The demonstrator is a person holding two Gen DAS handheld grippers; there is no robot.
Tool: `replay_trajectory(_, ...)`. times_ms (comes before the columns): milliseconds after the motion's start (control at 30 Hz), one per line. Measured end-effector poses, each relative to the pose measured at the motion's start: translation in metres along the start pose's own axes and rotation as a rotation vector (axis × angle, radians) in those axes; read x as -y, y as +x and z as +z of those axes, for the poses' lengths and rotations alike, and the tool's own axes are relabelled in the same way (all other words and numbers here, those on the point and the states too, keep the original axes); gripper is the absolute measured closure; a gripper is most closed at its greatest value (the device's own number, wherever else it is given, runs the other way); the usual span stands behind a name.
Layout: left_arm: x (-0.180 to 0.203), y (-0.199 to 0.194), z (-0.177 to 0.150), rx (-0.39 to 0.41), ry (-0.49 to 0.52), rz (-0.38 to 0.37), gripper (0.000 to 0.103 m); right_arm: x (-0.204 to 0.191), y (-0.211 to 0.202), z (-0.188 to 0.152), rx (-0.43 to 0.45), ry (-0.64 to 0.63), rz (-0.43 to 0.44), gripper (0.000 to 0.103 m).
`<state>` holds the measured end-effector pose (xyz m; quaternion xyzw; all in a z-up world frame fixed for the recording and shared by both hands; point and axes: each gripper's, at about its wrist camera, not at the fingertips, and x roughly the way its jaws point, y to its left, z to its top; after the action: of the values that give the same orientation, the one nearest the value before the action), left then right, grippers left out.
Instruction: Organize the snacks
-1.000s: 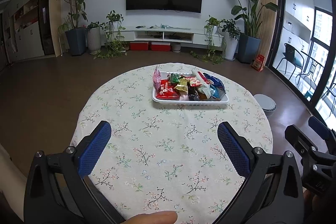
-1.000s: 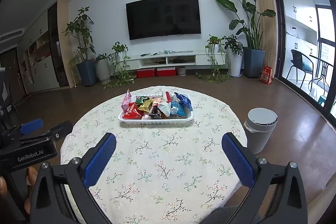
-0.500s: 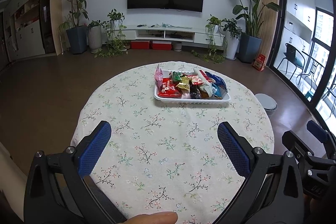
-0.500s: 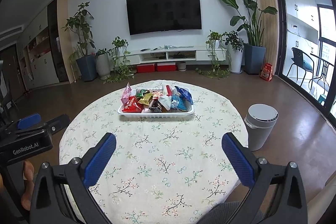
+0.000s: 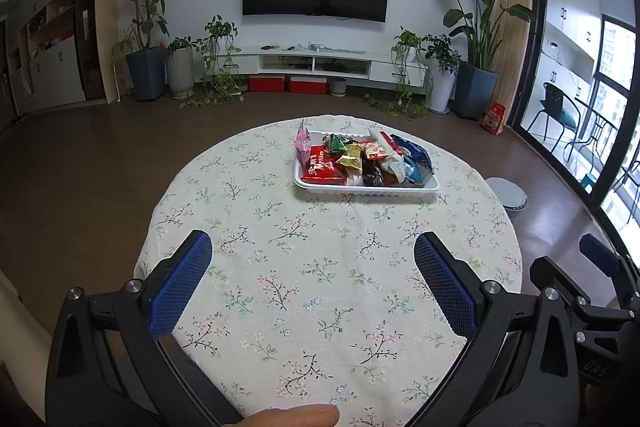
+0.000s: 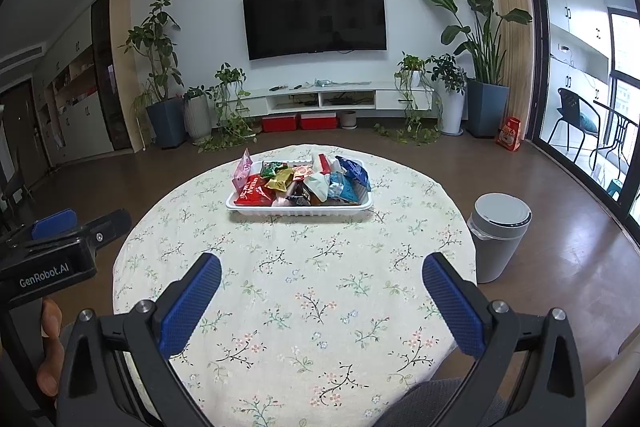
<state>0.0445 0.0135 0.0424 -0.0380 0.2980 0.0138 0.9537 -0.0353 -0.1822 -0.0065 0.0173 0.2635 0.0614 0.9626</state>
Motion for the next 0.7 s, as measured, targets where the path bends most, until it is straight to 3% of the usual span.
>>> replay_trajectory(700,-0.0003,0.0015,-0.0021,-0.001,0.003,-0.003,0.000,-0.0012,-0.0014,0.0007,-0.003,-0.002,0.000,0.000)
